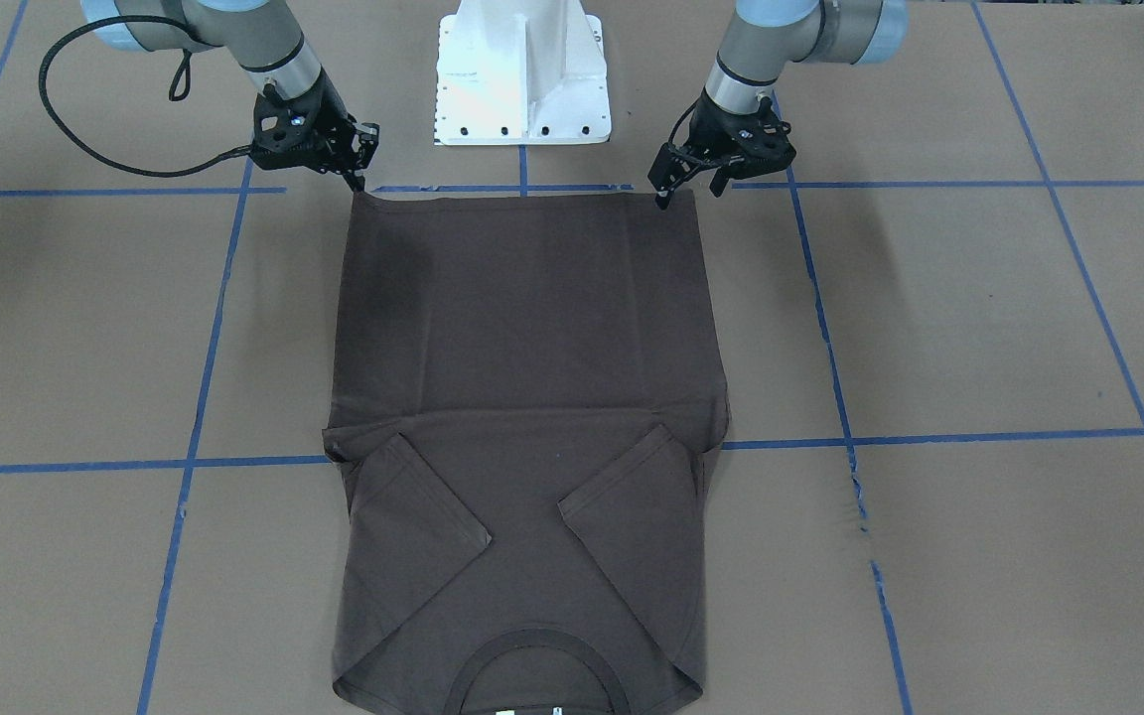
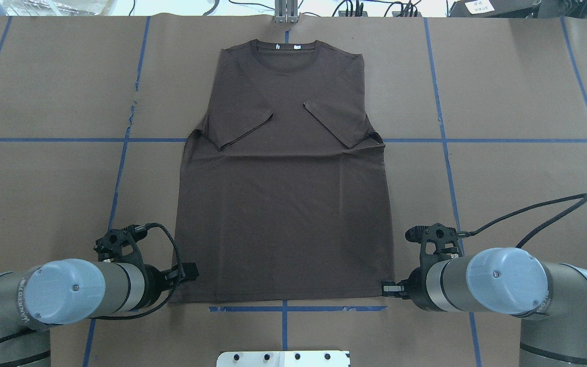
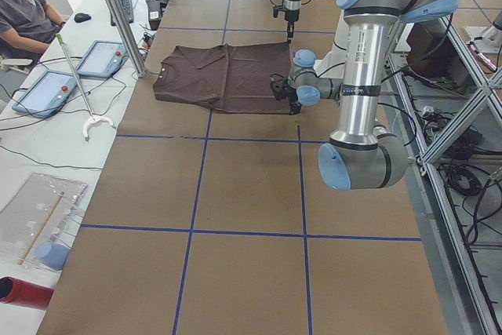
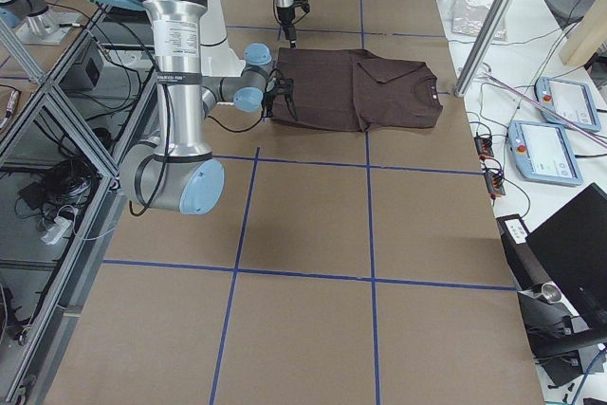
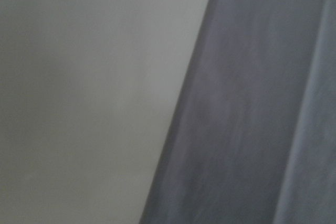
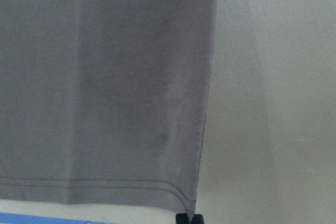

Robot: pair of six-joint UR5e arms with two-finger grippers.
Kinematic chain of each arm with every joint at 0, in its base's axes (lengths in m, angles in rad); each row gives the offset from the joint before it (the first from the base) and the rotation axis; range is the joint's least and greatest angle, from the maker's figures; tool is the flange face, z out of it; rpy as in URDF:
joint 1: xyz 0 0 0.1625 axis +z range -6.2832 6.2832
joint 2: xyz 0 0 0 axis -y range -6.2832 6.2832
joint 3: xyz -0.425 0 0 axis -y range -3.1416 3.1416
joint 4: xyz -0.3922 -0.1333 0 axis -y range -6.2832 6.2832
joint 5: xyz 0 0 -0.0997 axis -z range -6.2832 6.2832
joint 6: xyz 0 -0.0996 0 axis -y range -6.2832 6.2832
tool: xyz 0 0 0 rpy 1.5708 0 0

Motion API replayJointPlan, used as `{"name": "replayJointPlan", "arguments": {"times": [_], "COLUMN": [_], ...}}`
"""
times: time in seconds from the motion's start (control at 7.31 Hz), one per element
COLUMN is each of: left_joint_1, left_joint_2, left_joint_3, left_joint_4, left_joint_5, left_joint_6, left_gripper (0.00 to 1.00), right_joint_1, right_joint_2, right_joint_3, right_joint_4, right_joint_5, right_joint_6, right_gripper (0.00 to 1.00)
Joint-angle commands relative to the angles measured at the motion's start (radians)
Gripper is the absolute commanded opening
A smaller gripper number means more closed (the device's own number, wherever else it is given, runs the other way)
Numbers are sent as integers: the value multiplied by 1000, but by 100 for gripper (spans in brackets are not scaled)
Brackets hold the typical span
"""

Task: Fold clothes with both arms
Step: 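Grasp the hem corners nearest the robot with both grippers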

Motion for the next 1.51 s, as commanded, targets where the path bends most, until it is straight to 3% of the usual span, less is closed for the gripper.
{"name": "replayJointPlan", "arguments": {"times": [0.0,0.68,0.82,0.96,1.23,1.37], "left_joint_1": [38,40,41,41,41,41], "left_joint_2": [-10,-46,-46,-46,-46,-47], "left_joint_3": [7,4,5,7,8,2], "left_joint_4": [49,141,141,141,141,141], "left_joint_5": [20,20,21,21,21,21], "left_joint_6": [-38,-38,-38,-38,-39,-39], "left_gripper": [97,86,74,53,30,5], "right_joint_1": [3,4,4,4,4,4], "right_joint_2": [1,-1,-2,-2,-2,-2], "right_joint_3": [3,11,11,11,9,9], "right_joint_4": [1,1,1,1,1,1], "right_joint_5": [1,1,1,1,1,1], "right_joint_6": [0,0,0,0,0,0], "right_gripper": [0,0,0,0,0,0]}}
